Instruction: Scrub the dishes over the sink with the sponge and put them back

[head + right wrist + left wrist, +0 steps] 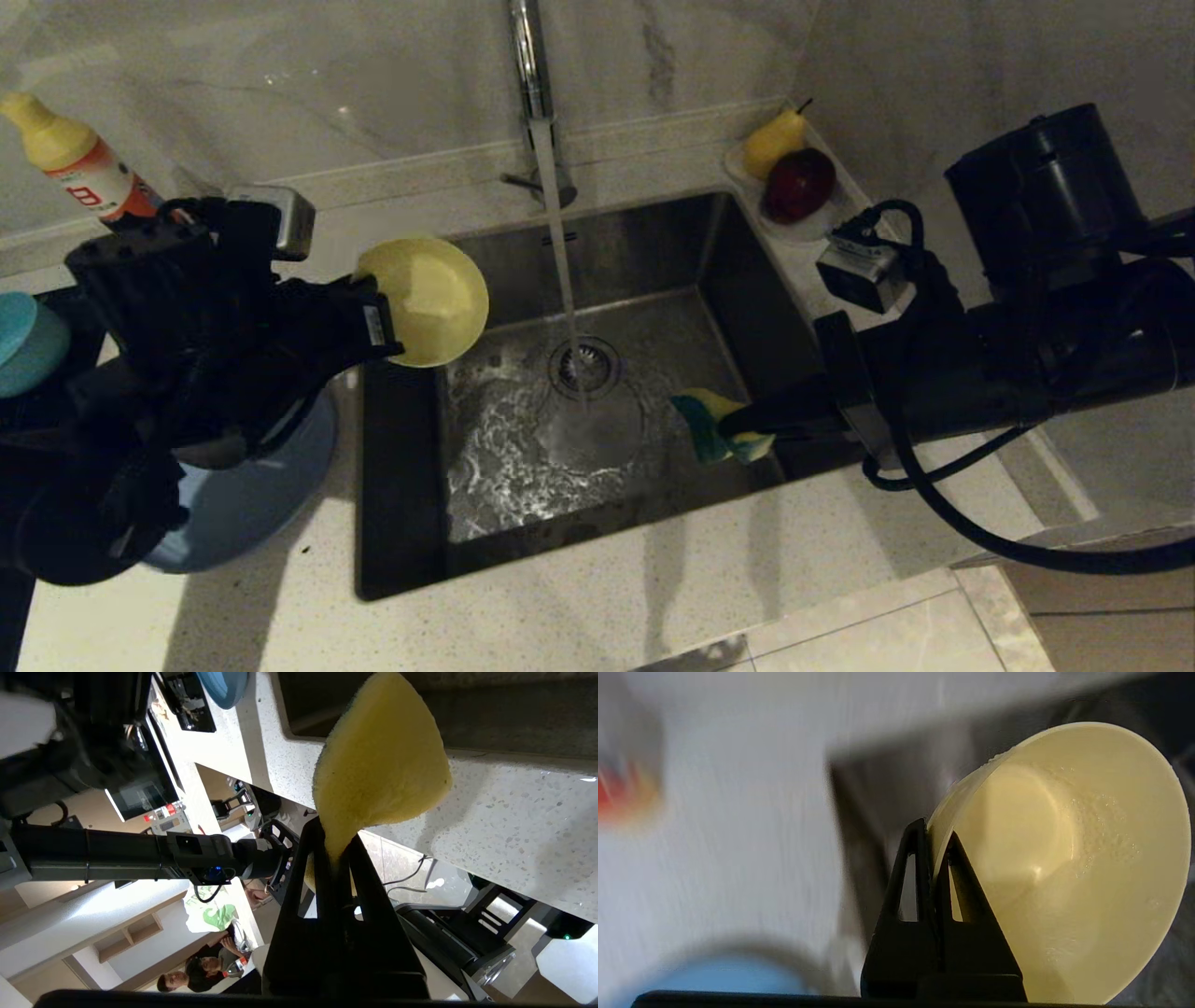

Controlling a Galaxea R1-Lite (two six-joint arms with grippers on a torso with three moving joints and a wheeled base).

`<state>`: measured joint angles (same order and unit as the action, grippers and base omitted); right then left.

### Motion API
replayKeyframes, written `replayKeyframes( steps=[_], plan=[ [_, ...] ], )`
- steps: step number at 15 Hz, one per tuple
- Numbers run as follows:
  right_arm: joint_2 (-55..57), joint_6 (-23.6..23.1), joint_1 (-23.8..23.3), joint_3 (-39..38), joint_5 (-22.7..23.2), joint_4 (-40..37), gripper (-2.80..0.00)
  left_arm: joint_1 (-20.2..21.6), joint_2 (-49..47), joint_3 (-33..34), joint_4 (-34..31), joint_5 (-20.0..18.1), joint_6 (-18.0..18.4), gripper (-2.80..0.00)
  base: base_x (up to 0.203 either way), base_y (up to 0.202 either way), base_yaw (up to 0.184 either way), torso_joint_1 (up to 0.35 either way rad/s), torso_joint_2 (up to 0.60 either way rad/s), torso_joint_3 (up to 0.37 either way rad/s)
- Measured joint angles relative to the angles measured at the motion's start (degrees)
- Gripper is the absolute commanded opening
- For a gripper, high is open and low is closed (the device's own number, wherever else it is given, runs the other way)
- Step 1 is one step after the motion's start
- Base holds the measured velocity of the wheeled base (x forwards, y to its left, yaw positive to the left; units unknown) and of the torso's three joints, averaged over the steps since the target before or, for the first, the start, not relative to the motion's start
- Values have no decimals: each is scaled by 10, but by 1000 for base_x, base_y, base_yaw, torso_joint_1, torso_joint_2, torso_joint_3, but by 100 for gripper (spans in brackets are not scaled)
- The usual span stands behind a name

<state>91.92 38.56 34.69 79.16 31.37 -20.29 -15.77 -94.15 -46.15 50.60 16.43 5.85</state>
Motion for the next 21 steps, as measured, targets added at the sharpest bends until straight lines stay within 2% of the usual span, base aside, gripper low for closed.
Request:
replayKeyframes(
  steps=[4,7,8,9,13,15,21],
  plan=[
    [-12,1,0,-9,0,0,-280,31,31,-124,-307,-15,-174,-280,0,0,0,0,0,0],
    [-24,2,0,-20,0,-1,-280,46,63,-212,-521,-77,-299,-280,0,0,0,0,0,0],
    [-27,3,0,-23,0,-1,-280,57,74,-236,-578,-92,-340,-280,0,0,0,0,0,0],
    [-31,4,0,-27,0,-1,-280,69,84,-249,-615,-96,-365,-280,0,0,0,0,0,0],
    [-49,1,-3,-57,-3,0,-280,163,136,-288,-711,-98,-380,-280,0,0,0,0,0,0],
    [-53,1,-10,-64,-2,-1,-280,225,155,-295,-722,-97,-381,-280,0,0,0,0,0,0],
    [-57,1,-13,-68,-3,-1,-280,446,169,-293,-727,-105,-390,-280,0,0,0,0,0,0]
  ],
)
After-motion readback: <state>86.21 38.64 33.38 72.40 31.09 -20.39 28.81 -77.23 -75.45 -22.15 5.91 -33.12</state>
